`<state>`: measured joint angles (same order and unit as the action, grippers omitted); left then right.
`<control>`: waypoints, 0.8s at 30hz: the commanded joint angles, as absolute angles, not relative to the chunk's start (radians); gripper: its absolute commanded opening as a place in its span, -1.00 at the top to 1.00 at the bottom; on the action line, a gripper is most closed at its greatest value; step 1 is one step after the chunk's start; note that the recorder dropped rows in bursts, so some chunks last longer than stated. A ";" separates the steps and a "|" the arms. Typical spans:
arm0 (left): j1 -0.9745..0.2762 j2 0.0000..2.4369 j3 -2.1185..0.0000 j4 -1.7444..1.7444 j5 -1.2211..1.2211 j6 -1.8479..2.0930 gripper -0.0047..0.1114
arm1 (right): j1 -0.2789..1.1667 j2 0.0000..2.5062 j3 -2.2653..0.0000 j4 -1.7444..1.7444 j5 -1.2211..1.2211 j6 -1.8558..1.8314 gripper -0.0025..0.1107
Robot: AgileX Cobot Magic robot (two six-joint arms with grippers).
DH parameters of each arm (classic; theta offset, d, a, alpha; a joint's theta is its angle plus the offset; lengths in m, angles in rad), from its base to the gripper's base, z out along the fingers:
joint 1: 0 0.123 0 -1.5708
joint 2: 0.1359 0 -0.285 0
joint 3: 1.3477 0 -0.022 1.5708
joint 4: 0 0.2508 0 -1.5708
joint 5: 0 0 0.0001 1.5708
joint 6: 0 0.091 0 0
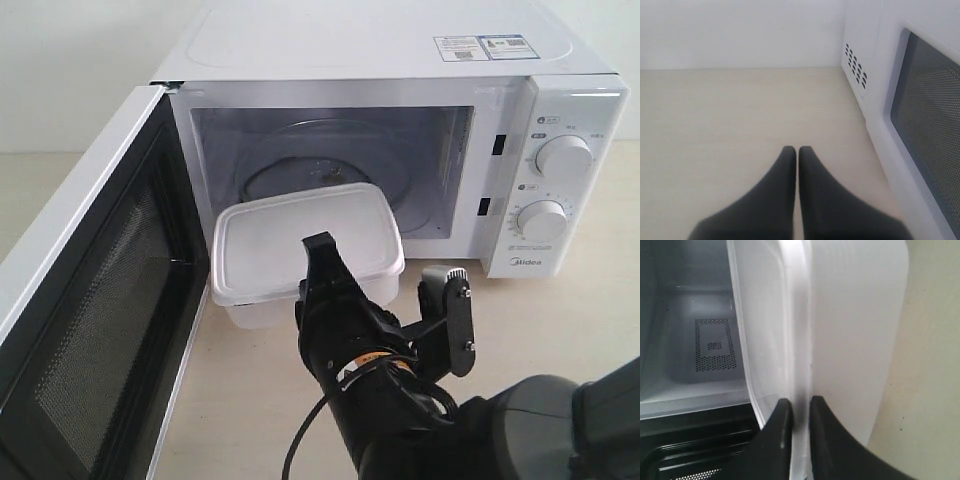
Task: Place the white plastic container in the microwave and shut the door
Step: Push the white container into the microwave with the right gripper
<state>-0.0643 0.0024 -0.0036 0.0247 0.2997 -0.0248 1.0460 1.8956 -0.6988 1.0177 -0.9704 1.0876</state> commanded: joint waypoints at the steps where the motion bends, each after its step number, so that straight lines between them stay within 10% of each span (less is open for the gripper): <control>1: -0.064 0.000 0.000 0.019 0.296 -0.032 0.84 | 1.045 1.882 -0.694 0.997 -1.041 1.108 0.96; 24: -0.064 0.000 0.000 0.019 0.296 -0.032 0.84 | 0.771 1.886 -0.846 0.767 -0.903 1.122 0.96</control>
